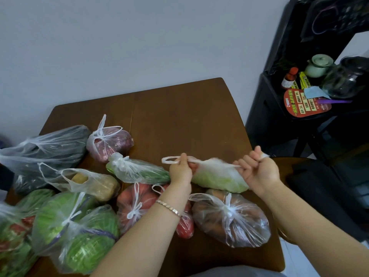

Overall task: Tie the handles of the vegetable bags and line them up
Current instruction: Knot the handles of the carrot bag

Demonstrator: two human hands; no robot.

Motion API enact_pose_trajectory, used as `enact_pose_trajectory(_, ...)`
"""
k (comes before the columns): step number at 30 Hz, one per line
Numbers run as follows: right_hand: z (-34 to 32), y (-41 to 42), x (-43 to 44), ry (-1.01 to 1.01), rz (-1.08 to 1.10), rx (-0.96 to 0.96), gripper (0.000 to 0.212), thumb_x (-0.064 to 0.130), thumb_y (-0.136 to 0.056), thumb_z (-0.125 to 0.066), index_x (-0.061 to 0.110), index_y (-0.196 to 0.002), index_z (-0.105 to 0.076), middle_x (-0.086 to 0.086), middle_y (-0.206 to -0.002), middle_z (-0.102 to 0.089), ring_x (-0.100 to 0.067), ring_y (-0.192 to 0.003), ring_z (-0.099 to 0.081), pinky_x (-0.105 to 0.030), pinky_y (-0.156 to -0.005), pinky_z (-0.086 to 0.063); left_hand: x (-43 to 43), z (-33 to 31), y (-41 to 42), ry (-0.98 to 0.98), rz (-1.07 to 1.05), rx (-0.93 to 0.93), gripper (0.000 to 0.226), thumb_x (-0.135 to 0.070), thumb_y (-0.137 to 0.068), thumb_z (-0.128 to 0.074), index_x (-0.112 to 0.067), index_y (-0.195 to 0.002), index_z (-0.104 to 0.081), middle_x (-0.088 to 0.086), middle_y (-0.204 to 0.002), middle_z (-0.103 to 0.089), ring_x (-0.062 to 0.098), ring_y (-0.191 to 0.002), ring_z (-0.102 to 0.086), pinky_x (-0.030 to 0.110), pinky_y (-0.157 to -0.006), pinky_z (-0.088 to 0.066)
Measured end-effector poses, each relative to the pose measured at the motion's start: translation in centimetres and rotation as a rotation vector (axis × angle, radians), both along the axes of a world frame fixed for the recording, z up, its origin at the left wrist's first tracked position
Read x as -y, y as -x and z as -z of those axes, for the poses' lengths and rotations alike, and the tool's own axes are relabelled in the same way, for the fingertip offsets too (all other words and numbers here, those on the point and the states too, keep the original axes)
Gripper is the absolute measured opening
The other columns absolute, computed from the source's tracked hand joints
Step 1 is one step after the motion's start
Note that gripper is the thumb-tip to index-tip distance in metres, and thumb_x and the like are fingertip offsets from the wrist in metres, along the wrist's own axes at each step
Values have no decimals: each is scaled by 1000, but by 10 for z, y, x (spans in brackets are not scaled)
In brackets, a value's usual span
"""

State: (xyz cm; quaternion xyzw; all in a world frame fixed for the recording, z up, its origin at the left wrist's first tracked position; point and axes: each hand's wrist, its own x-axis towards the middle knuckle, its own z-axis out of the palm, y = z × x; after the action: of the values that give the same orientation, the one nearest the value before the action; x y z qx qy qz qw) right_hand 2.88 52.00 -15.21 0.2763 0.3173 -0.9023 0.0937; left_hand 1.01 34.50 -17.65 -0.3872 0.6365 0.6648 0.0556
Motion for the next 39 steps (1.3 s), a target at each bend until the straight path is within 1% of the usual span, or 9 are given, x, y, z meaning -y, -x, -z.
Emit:
enact_pose_trajectory(5, 23, -3, -19, -295, 83, 368, 43, 28, -99, -28, 18, -57, -34, 4, -40, -26, -11, -36, -20, -24, -47, -25, 24, 37, -4, 158, 68, 102, 48, -30, -96, -44, -11, -52, -54, -4, -31, -53, 32, -69, -63, 47, -88, -52)
enact_pose_trajectory(10, 22, -1, 4, -658, -75, 284, 32, 17, -94, -35, 18, -63, -42, 0, -63, -40, -13, -52, -40, -25, -51, -35, 4, 18, 0, -245, -154, -84, 40, -28, -99, -34, -2, -87, -62, 9, -94, -64, 14, -76, -60, 27, -74, -51)
enact_pose_trajectory(15, -14, 21, 11, -649, -184, 202, 40, 29, -96, -34, 19, -60, -47, 4, -50, -39, -6, -30, -36, -16, -31, -28, -10, -16, 0, -176, 581, -196, 49, -22, -99, -34, -8, -54, -46, 7, -101, -69, 9, -80, -63, 20, -84, -44)
enact_pose_trajectory(20, -43, 26, 21, -358, -165, 47, 30, 17, -97, -40, 12, -72, -56, -2, -55, -55, -12, -51, -52, -28, -69, -51, -19, -23, -8, -61, 941, -116, 39, -23, -98, -39, -5, -67, -54, -2, -44, -61, 4, -64, -55, 30, -101, -35)
enact_pose_trajectory(22, -37, 21, 20, -393, -239, -67, 21, 11, -95, -42, 5, -91, -62, -8, -71, -65, -15, -67, -65, -30, -80, -54, -20, -21, -9, -76, 906, -140, 37, -26, -96, -43, -7, -70, -63, 1, -48, -59, 9, -61, -46, 31, -100, -39)
enact_pose_trajectory(26, -12, 2, 14, -882, -474, -174, 38, 10, -88, -56, 7, -125, -52, -1, -110, -59, -16, -105, -58, -22, -90, -44, -21, -13, -7, -133, 655, -160, 39, -24, -96, -43, -15, -69, -70, -11, -45, -39, 8, -50, -31, 22, -57, -29)
enact_pose_trajectory(30, 4, -13, 23, -1102, -632, -395, 25, 16, -92, -50, 13, -113, -64, 6, -101, -61, 3, -92, -54, -4, -80, -40, -25, -16, -9, -298, 466, -104, 36, -16, -97, -41, -9, -68, -61, -6, -48, -46, 3, -41, -35, 13, -47, -33)
enact_pose_trajectory(35, 12, -14, 29, -1182, -618, -489, 19, 14, -90, -53, 15, -90, -73, 4, -100, -67, 3, -90, -56, -2, -84, -40, -30, -19, -12, -492, 328, -100, 37, -17, -99, -36, -5, -72, -58, 0, -55, -60, 2, -36, -43, 20, -68, -46)
enact_pose_trajectory(39, 18, -14, 35, -876, -390, -182, 25, 20, -92, -51, 20, -74, -68, -6, -83, -68, -28, -90, -63, -45, -89, -50, -30, -22, -12, -373, 105, -121, 38, -22, -98, -41, -9, -70, -62, 2, -69, -56, 6, -48, -44, 21, -60, -43)
